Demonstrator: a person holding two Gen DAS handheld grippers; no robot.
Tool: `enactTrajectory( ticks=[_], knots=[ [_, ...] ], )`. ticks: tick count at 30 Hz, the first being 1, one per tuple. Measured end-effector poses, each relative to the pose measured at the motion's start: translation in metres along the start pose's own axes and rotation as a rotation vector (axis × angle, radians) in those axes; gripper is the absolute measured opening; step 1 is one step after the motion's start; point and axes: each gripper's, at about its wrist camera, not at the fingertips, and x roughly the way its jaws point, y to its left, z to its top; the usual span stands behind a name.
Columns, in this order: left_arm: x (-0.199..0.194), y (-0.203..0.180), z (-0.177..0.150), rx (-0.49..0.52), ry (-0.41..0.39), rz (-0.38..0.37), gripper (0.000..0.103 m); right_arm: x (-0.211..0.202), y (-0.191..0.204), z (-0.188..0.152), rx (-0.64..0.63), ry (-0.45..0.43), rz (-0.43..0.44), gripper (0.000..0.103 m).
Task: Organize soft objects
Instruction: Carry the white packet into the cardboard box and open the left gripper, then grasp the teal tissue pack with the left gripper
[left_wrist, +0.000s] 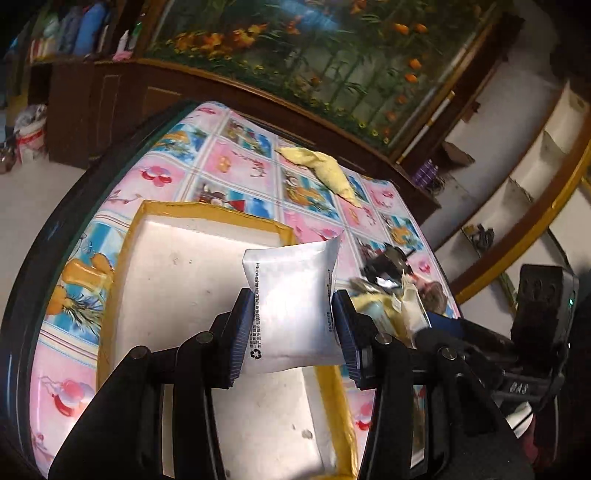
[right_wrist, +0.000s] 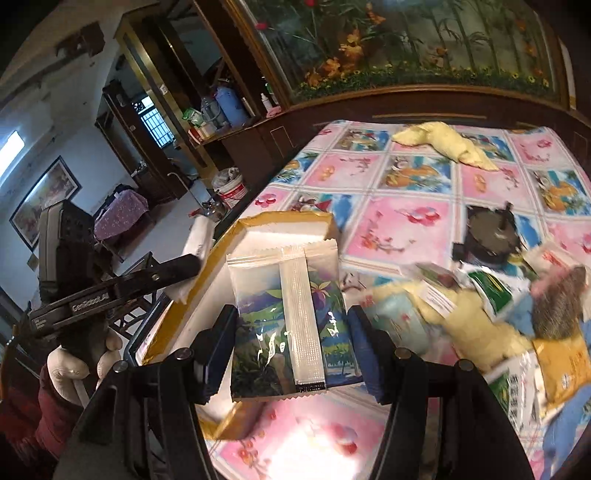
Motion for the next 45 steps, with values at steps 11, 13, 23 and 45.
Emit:
enactTrajectory(
  ticks=[11, 13, 23, 45],
  knots=[
    [0.047, 0.074, 0.015, -0.241, -0.006, 0.03, 0.048, 0.122, 0.032, 0.036, -0.142, 0.07, -0.163, 0.063],
    [0.043, 0.076, 0.015, -0.258, -0.006, 0.007, 0.05, 0.126, 0.031, 0.038, -0.133, 0.068, -0.171, 0.065],
    [0.036, 0.07, 0.024, -0.224, 0.041, 0.062, 0.054, 0.07, 0.018, 0.048, -0.127, -0.012, -0.2, 0.066],
    [-0.036, -0.065, -0.056, 0.007, 0.025, -0.008, 0.054, 0.06, -0.04, -0.019, -0.097, 0.234, -0.191, 0.033]
  ],
)
